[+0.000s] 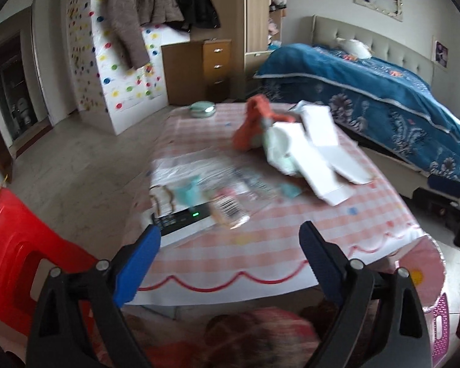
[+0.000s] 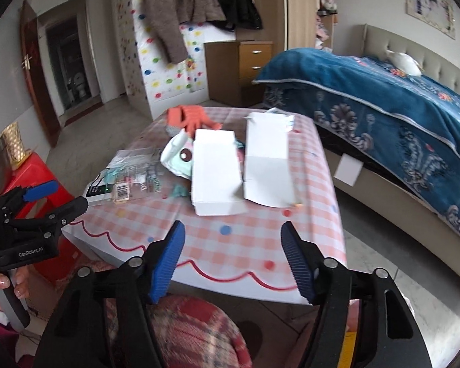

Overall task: Collect trash
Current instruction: 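Move the open left gripper back over the table to the clear plastic bag, then close the left gripper on the clear plastic bag and lift it, then grasp the red-and-white paper card with the right gripper while the left holds the bag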

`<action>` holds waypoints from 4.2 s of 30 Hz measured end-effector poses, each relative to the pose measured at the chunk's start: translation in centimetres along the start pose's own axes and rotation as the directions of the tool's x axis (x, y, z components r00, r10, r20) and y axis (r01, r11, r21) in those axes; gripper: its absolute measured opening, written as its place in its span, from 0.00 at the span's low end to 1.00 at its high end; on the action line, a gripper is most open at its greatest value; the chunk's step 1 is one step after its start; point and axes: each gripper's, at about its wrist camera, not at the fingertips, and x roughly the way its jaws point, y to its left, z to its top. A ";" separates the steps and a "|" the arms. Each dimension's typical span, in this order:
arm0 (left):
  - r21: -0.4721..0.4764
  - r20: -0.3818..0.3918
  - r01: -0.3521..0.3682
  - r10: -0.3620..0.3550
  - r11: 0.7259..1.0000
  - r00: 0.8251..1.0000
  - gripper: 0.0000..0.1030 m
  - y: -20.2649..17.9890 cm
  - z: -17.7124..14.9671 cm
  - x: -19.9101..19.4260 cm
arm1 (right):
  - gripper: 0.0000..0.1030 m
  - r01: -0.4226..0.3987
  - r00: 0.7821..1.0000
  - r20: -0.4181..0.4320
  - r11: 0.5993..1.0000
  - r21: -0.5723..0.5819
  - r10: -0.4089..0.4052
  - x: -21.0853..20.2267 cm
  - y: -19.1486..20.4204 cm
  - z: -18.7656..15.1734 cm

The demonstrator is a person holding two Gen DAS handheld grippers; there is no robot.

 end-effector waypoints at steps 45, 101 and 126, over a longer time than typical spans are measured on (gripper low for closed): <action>-0.007 -0.112 0.194 -0.193 0.981 0.975 0.72 -0.6 -0.7 5.6 | 0.70 0.010 0.998 -0.066 0.995 0.096 -0.003 3.2 -2.4 -1.7; -0.123 0.095 0.021 -0.009 0.992 0.995 0.10 5.0 0.2 -3.2 | 0.71 -0.064 0.996 -0.072 0.997 -0.042 0.061 4.8 3.0 0.1; -0.136 0.046 0.051 -0.045 0.989 0.998 0.10 5.3 0.1 0.1 | 0.25 0.154 0.980 -0.090 0.959 -0.238 -0.179 13.5 5.0 0.5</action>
